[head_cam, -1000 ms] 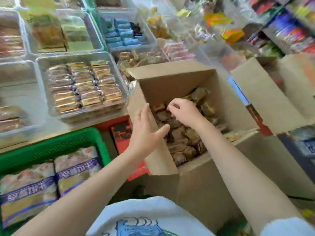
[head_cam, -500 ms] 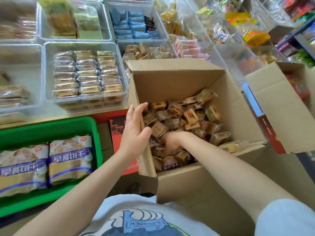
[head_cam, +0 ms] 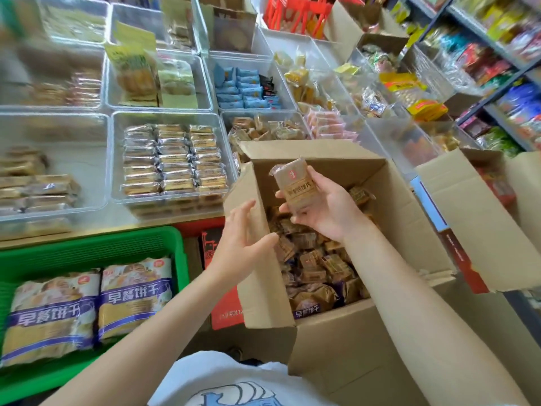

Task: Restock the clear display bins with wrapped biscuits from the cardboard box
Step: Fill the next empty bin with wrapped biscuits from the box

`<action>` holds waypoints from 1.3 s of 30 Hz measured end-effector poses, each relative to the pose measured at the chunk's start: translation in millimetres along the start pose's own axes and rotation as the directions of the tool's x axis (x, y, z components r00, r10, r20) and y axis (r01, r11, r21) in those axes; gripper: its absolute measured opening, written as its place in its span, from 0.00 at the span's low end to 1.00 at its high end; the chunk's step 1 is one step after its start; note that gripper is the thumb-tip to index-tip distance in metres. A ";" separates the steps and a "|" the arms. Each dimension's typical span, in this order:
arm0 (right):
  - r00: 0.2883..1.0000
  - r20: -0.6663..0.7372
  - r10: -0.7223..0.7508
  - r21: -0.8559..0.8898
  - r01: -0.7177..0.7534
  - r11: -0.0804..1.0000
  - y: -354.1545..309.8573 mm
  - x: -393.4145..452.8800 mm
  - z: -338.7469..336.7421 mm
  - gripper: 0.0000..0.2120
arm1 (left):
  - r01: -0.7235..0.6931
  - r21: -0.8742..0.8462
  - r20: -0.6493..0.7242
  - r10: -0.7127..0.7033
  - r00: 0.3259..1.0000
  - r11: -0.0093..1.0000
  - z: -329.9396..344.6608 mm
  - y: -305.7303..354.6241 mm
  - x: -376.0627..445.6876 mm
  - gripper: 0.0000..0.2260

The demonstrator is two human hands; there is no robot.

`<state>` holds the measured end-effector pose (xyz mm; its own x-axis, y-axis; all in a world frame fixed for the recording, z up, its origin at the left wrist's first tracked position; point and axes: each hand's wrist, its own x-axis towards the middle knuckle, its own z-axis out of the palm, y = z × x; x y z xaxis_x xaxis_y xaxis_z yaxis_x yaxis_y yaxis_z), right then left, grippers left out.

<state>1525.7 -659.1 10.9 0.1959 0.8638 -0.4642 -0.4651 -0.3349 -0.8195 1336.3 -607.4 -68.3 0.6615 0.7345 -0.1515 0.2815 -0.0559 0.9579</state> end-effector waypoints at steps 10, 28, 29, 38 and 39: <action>0.964 0.205 0.171 -0.146 -0.143 0.979 48.4 99.2 203.7 0.19 | -0.147 0.502 -0.220 0.290 0.931 0.852 -203.7 -28.3 -2.8 0.41; 0.978 0.002 -0.209 -1.000 0.000 -0.009 146.2 395.7 385.6 0.15 | 0.312 0.723 -0.358 -0.052 0.932 0.617 -451.6 -250.5 39.5 0.17; 0.980 0.002 -0.201 -1.000 -0.004 -0.030 153.0 410.4 388.2 0.15 | 0.318 0.724 -0.362 -0.056 0.931 0.612 -451.7 -252.1 41.8 0.17; 0.995 0.047 0.090 -0.956 0.071 -0.286 224.2 448.6 408.0 0.28 | 0.346 0.713 -0.449 0.018 0.893 0.610 -449.7 -250.2 41.1 0.13; 0.994 0.052 0.096 -0.949 0.079 -0.305 227.0 443.5 407.1 0.30 | 0.340 0.714 -0.448 0.027 0.893 0.611 -449.1 -250.4 40.9 0.13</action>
<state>1155.6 -198.8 -244.2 0.1051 0.8460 -0.5227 0.9768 -0.1865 -0.1055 980.6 -259.6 -204.9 0.2867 0.9580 -0.0004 0.8939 -0.2674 0.3598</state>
